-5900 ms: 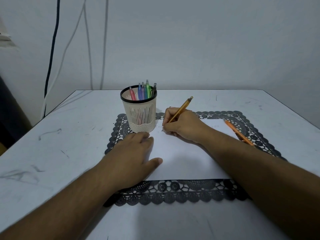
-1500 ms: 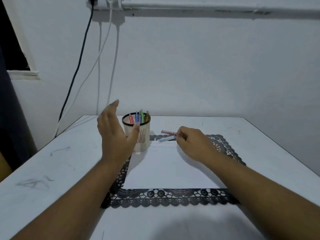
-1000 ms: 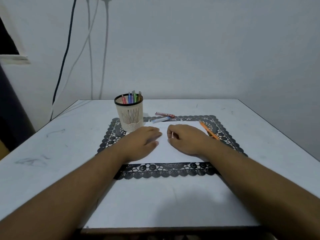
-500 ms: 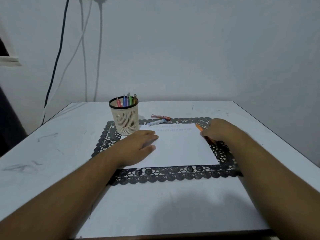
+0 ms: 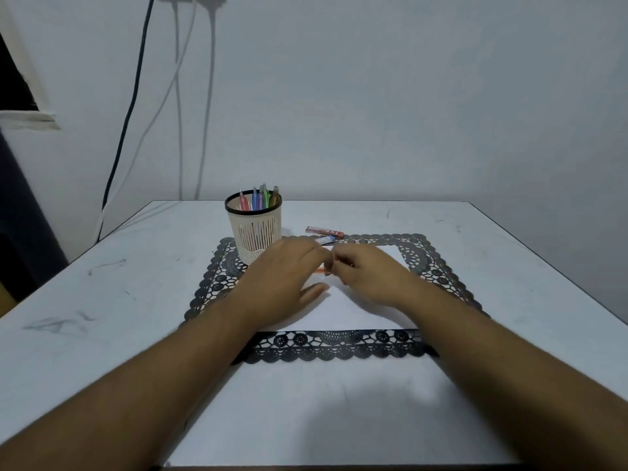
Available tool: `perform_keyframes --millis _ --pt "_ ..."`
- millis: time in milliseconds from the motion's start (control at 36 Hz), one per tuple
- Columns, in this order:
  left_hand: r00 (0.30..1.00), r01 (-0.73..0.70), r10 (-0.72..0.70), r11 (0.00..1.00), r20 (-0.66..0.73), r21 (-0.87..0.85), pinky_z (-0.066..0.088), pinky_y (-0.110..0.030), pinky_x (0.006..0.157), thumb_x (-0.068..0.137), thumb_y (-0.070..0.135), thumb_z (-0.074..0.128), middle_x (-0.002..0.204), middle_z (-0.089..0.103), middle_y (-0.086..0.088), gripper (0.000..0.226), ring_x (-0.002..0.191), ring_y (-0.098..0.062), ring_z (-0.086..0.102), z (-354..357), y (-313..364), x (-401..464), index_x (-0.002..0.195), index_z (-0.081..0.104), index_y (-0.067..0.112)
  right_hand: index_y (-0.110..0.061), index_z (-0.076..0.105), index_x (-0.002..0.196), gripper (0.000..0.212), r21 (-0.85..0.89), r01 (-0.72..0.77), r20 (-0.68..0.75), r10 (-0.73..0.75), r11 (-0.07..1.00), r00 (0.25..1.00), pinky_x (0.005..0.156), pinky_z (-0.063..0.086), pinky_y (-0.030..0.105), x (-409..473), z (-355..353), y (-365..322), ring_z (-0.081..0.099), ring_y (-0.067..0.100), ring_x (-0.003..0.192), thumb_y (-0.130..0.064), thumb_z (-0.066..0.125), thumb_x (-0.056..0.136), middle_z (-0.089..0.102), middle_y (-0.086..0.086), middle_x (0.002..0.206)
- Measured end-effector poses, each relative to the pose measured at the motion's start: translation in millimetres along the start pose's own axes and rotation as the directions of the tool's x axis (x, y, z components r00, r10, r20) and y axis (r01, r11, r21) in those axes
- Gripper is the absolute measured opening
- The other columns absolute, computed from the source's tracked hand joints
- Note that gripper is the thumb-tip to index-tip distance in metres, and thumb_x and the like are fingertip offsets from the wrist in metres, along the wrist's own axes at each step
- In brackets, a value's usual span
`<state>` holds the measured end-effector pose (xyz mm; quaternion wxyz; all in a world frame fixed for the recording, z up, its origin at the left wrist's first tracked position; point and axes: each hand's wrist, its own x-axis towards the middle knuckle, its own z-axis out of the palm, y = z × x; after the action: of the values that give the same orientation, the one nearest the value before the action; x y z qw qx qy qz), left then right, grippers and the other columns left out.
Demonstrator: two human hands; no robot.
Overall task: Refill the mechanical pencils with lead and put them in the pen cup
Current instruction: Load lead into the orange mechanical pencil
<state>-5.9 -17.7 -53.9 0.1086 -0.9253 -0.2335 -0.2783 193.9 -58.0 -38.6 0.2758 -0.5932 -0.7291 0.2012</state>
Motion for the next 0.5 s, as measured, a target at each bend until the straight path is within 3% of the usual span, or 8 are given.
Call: perform_keyframes --millis 83,194,278,389,500 --pt "0.998 0.066 -0.066 0.997 -0.003 -0.026 0.051 -0.039 0.073 0.092 0.031 0.068 0.093 0.067 0.01 0.012 0.081 -0.017 0.06 -1 -1 1 0.1 0.06 0.027 -0.025 0.071 0.096 0.015 0.105 0.019 0.026 -0.022 0.994 0.999 0.082 0.05 0.041 -2 11 1 0.064 0.017 0.085 -0.03 0.058 0.101 0.071 -0.003 0.089" --pt "0.987 0.161 -0.162 0.985 -0.007 -0.064 0.046 -0.032 0.063 0.096 0.027 0.068 0.095 0.07 0.009 0.019 0.082 -0.016 0.064 -2 -9 -3 0.115 0.066 0.027 -0.02 0.07 0.097 0.01 0.226 0.026 -0.014 -0.023 0.974 1.0 0.066 0.037 0.033 -3 5 1 0.048 0.01 0.066 -0.025 0.063 0.101 0.057 0.007 0.074" --pt "0.97 0.241 -0.244 0.964 -0.011 -0.113 0.039 -0.027 0.067 0.098 0.02 0.066 0.106 0.066 0.007 0.039 0.086 -0.012 0.058 0 -15 -6 0.137 0.061 0.026 -0.013 0.073 0.1 0.009 0.399 -0.004 -0.084 0.041 0.917 0.996 0.056 0.037 0.022 -1 -3 8 0.047 0.008 0.055 -0.012 0.064 0.099 0.066 0.01 0.076" --pt "0.977 0.212 -0.211 0.968 0.026 -0.13 0.051 -0.032 0.074 0.099 0.011 0.062 0.116 0.064 0.004 0.025 0.096 -0.018 0.063 5 -21 -7 0.122 0.069 0.019 0.003 0.07 0.099 0.007 0.659 -0.071 -0.052 0.14 0.749 0.989 0.044 0.035 0.022 1 7 10 0.044 0.018 0.05 0.001 0.064 0.097 0.067 0.014 0.074" --pt "0.969 0.249 -0.245 0.952 0.042 -0.179 0.046 -0.027 0.075 0.102 0.01 0.055 0.109 0.064 0.005 0.021 0.09 -0.011 0.057 8 -19 -6 0.115 0.068 0.019 0.001 0.07 0.099 0.006 0.705 -0.103 -0.028 0.172 0.701 0.985 0.045 0.037 0.025 4 13 11 0.052 0.02 0.052 0.0 0.065 0.097 0.071 0.018 0.081"
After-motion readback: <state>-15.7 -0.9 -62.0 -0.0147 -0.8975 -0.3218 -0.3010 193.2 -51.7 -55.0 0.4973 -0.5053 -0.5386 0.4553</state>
